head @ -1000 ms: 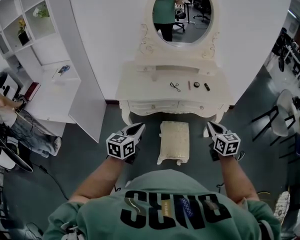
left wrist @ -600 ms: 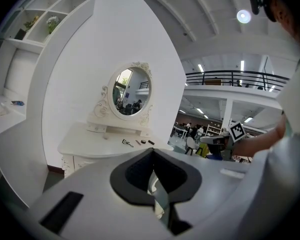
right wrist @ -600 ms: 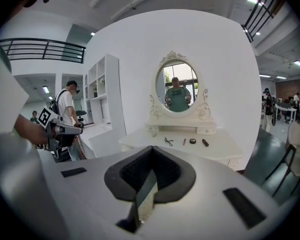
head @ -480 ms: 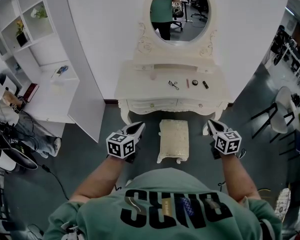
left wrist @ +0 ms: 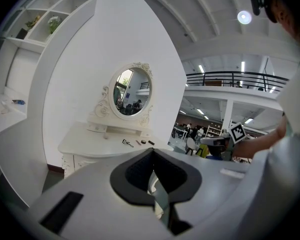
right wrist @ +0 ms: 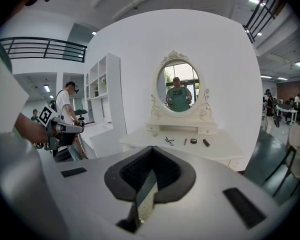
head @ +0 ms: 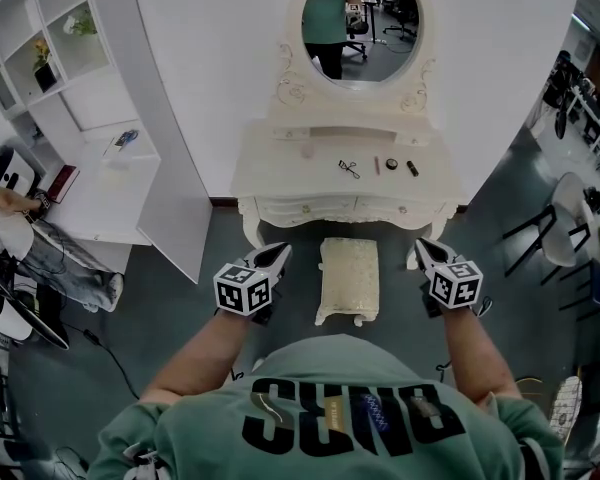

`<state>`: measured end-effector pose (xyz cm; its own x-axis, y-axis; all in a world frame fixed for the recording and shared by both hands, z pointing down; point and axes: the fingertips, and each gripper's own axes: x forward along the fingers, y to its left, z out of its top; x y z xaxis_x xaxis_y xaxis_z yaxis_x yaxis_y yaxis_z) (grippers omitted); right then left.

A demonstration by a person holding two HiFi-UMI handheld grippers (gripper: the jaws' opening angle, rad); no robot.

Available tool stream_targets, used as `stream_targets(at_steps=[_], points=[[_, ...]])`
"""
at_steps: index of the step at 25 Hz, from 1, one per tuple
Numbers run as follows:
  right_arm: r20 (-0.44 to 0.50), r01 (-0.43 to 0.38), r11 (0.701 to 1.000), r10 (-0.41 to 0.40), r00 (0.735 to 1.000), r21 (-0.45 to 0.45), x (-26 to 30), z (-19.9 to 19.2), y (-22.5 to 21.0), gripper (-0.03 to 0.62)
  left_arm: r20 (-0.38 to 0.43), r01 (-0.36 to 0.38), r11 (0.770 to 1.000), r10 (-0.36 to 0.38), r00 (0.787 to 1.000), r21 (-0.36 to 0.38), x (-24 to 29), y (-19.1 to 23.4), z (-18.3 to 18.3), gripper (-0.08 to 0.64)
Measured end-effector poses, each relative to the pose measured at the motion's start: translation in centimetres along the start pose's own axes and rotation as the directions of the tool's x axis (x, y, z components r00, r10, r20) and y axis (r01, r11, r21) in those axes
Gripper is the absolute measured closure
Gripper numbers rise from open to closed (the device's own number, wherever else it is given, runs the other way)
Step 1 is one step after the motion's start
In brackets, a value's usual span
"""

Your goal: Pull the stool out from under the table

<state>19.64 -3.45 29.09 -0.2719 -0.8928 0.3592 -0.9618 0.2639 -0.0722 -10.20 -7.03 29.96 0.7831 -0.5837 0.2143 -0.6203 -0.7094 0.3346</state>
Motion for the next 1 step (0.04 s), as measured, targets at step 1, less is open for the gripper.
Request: stream_targets(at_steps=[1], points=[[0.000,0.000,1.000,0.000,1.000,0.000,0.02,-0.07,-0.01,0.598,0.001,0.000,1.000,0.000,1.000,-0.001,0.00,0.01,-0.04,0.560]])
